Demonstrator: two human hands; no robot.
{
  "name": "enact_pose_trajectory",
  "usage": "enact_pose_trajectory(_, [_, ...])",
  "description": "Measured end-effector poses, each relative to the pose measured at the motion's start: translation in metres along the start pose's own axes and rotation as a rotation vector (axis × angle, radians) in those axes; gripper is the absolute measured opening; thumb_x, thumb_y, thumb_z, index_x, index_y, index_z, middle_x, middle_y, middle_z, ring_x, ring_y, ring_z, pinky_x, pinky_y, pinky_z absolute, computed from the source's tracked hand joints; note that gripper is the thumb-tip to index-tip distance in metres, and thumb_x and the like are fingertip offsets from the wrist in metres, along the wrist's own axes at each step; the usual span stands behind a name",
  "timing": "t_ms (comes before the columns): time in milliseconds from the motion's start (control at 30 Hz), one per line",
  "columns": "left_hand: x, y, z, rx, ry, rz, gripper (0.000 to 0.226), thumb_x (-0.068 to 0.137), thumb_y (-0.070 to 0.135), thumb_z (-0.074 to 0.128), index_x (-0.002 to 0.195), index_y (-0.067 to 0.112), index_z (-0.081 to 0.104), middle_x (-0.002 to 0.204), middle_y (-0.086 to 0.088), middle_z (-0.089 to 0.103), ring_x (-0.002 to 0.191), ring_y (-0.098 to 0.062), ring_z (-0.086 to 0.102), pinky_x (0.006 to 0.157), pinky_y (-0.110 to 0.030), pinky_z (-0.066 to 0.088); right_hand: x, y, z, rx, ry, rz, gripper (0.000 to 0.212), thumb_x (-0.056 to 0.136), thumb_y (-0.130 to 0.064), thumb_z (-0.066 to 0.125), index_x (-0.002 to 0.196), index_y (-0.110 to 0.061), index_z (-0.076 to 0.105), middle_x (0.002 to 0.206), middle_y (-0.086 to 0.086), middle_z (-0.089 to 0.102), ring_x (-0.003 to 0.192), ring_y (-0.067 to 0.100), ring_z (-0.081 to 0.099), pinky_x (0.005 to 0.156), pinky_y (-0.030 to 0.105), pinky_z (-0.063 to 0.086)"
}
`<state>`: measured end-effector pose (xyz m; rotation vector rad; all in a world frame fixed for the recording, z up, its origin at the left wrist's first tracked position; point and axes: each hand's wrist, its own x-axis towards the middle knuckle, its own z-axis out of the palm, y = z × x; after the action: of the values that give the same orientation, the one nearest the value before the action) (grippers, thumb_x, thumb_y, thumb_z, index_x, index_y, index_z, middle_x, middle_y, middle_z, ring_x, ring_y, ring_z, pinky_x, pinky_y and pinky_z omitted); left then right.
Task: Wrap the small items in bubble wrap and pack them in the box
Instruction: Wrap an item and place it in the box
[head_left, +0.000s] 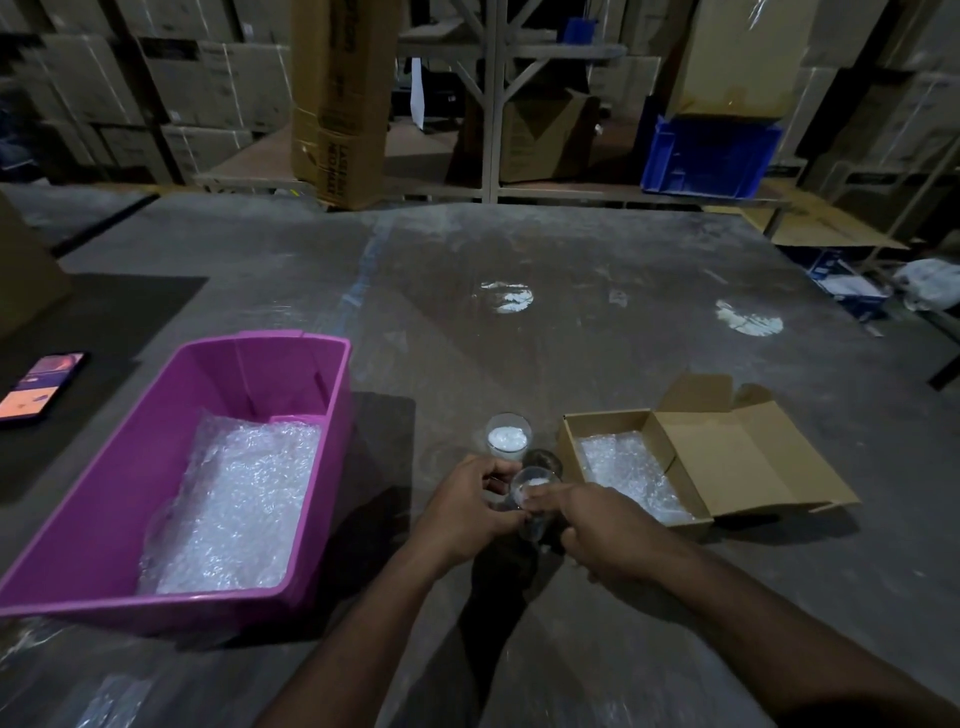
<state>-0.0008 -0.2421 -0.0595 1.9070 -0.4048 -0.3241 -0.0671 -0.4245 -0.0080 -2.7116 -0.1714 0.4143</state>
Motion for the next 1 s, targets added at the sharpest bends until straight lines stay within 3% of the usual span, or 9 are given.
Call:
enact_pose_trajectory(100, [0.001, -0.001, -0.001, 0.025, -0.003, 0.021, 0.058, 0.069, 0.018, 0.089, 0.123, 0.022, 0.069, 0.115, 0.005, 0.063, 0.104, -0.007, 0.065, 0.091, -0.033, 0.059, -0.003, 0.0, 0.001, -0.058, 0.007, -0.031, 0.072, 0.085, -0.001, 0.051, 0.144, -0.041, 0.049, 0.151, -0.009, 0.05, 0.106, 0.021, 0.065, 0.074, 0.019, 0.041])
enact_pose_trajectory(233, [0.001, 0.001, -0.003, 0.067, -0.026, 0.035, 0.058, 0.07, 0.019, 0.089, 0.124, 0.024, 0.068, 0.113, 0.011, 0.06, 0.104, -0.006, 0.064, 0.093, -0.033, 0.058, -0.005, 0.008, 0.002, -0.058, 0.112, -0.044, 0.066, 0.083, -0.009, 0.053, 0.142, -0.04, 0.054, 0.147, -0.015, 0.054, 0.115, 0.012, 0.062, 0.085, 0.015, 0.042])
enact_pose_trajectory(333, [0.0, 0.002, -0.003, 0.078, -0.027, 0.04, 0.058, 0.072, 0.017, 0.089, 0.126, 0.023, 0.067, 0.113, 0.01, 0.06, 0.104, -0.004, 0.063, 0.092, -0.03, 0.057, -0.006, 0.009, -0.001, -0.143, 0.226, -0.083, 0.058, 0.083, -0.013, 0.055, 0.137, -0.034, 0.059, 0.143, -0.012, 0.058, 0.126, 0.013, 0.058, 0.102, 0.03, 0.047])
enact_pose_trajectory(500, [-0.002, 0.003, -0.004, 0.059, -0.006, 0.035, 0.052, 0.074, 0.012, 0.087, 0.123, 0.019, 0.069, 0.109, 0.01, 0.062, 0.098, -0.004, 0.063, 0.082, -0.018, 0.054, -0.006, 0.012, 0.013, -0.242, 0.196, -0.095, 0.055, 0.087, -0.015, 0.057, 0.137, -0.036, 0.053, 0.141, -0.01, 0.059, 0.117, 0.021, 0.065, 0.094, 0.042, 0.054])
enact_pose_trajectory(600, [-0.003, 0.003, -0.004, 0.029, -0.013, 0.001, 0.052, 0.074, 0.01, 0.087, 0.121, 0.02, 0.069, 0.105, 0.01, 0.064, 0.093, -0.005, 0.063, 0.08, -0.018, 0.054, -0.004, 0.013, 0.018, -0.258, 0.21, -0.094, 0.054, 0.089, -0.016, 0.058, 0.138, -0.037, 0.052, 0.141, -0.009, 0.059, 0.117, 0.021, 0.065, 0.094, 0.044, 0.055])
enact_pose_trajectory(767, [-0.005, 0.008, -0.004, 0.015, -0.007, -0.006, 0.05, 0.074, 0.008, 0.087, 0.113, 0.029, 0.064, 0.109, 0.005, 0.066, 0.102, -0.013, 0.064, 0.08, -0.016, 0.054, -0.001, 0.01, 0.021, -0.255, 0.191, -0.08, 0.054, 0.088, -0.014, 0.056, 0.137, -0.035, 0.054, 0.146, -0.012, 0.052, 0.113, 0.022, 0.066, 0.092, 0.043, 0.055])
enact_pose_trajectory(867, [-0.008, 0.01, -0.004, 0.026, -0.024, -0.005, 0.051, 0.074, 0.012, 0.087, 0.118, 0.025, 0.066, 0.108, 0.009, 0.066, 0.1, -0.008, 0.063, 0.082, -0.018, 0.054, -0.004, 0.011, 0.022, -0.213, 0.21, -0.074, 0.057, 0.085, -0.013, 0.054, 0.139, -0.033, 0.054, 0.149, -0.012, 0.05, 0.116, 0.022, 0.064, 0.094, 0.042, 0.054])
enact_pose_trajectory(1000, [-0.01, 0.01, -0.005, 0.051, -0.04, -0.004, 0.056, 0.076, 0.009, 0.086, 0.127, 0.02, 0.064, 0.11, 0.006, 0.066, 0.102, -0.013, 0.063, 0.08, -0.018, 0.054, -0.01, 0.01, 0.026, -0.092, 0.299, -0.056, 0.062, 0.083, -0.011, 0.056, 0.141, -0.032, 0.055, 0.149, -0.013, 0.052, 0.127, 0.015, 0.058, 0.104, 0.028, 0.045])
